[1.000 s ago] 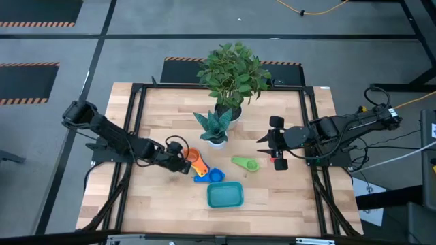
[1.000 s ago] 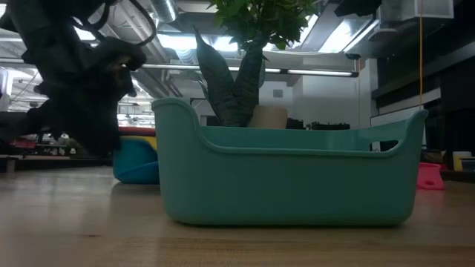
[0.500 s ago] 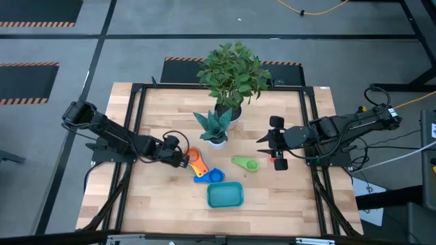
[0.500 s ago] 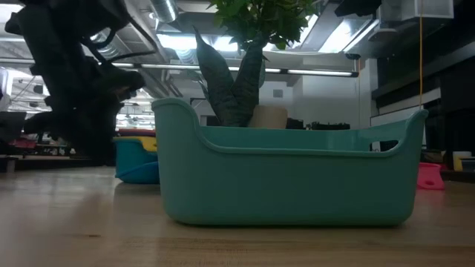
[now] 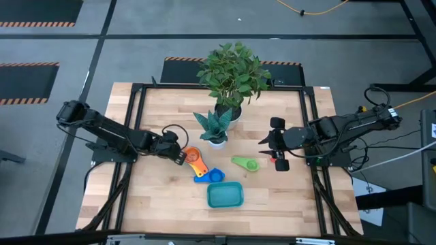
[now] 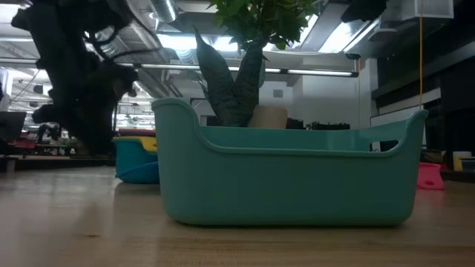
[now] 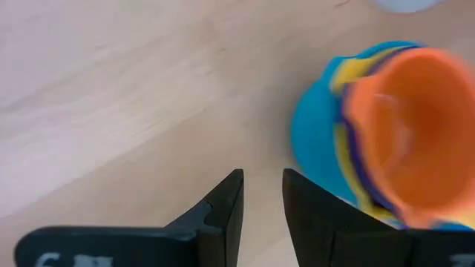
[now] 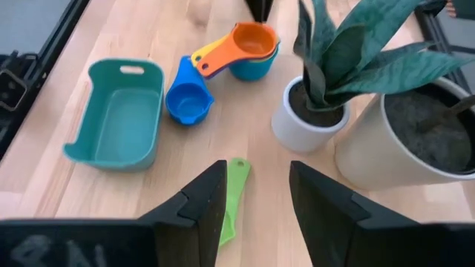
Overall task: Nest measuring cups in basket
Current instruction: Stack the blue measuring cup on top of the orange measuring cup
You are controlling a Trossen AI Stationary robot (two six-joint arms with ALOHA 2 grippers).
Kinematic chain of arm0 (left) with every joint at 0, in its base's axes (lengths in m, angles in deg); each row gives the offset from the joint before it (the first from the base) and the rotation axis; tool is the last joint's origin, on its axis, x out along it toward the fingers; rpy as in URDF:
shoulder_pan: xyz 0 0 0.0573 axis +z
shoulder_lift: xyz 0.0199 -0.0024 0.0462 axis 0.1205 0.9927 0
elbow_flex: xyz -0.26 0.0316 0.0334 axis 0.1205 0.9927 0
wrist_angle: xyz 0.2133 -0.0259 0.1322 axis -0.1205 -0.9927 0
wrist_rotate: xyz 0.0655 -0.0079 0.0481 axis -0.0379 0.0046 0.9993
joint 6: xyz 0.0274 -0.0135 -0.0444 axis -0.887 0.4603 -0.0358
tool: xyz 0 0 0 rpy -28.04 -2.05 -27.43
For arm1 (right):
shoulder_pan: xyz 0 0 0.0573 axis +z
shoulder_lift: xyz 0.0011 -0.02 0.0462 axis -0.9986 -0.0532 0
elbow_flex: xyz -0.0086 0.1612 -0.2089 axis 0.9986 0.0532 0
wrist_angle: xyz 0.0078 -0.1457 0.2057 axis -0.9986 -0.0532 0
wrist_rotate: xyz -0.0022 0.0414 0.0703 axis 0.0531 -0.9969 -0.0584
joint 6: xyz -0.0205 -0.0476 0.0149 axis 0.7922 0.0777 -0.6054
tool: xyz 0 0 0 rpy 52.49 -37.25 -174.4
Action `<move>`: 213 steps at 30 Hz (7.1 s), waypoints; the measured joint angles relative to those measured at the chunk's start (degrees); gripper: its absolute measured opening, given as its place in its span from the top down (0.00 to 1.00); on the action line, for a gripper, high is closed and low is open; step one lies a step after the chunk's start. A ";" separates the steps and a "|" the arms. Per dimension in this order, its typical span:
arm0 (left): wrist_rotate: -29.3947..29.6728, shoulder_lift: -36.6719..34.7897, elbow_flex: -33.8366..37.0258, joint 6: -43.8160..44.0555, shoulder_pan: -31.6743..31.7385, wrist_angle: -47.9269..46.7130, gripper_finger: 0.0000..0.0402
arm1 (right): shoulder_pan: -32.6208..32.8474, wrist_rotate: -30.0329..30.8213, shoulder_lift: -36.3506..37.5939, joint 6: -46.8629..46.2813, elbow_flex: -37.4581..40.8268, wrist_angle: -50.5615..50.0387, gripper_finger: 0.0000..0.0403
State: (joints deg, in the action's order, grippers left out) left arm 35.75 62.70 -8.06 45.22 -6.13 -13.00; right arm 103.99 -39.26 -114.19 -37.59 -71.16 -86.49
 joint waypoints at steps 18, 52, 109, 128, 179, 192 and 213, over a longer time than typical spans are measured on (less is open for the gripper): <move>0.29 -9.04 -0.07 -26.92 -5.12 50.52 0.78 | 0.15 -0.01 0.00 -1.46 0.00 -0.69 0.62; -8.34 25.83 -34.56 -82.78 -4.93 49.66 0.78 | 0.15 -0.02 0.02 -3.06 0.00 -0.67 0.62; -14.38 48.25 -62.62 -83.68 1.79 -13.76 0.78 | 0.11 0.00 0.04 -2.71 0.02 -0.54 0.62; -13.23 50.49 -62.06 -83.76 1.91 -17.22 0.78 | 0.12 0.01 0.02 -2.66 0.02 -1.02 0.62; -9.85 45.41 -71.85 -71.41 1.76 -29.73 1.00 | 0.13 0.02 -0.04 -2.73 0.02 -1.52 0.62; 1.73 36.48 -74.31 -31.56 -0.94 -44.78 1.00 | 0.13 0.02 -2.30 -2.70 0.03 -1.72 0.62; 7.07 35.00 -62.79 18.41 -7.78 -54.92 1.00 | 0.13 0.04 -3.32 6.11 0.04 -1.61 0.62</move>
State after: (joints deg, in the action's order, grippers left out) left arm 42.82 97.70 -70.85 63.63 -13.92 -67.91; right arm 104.12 -39.22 -117.52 -31.48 -71.11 -88.10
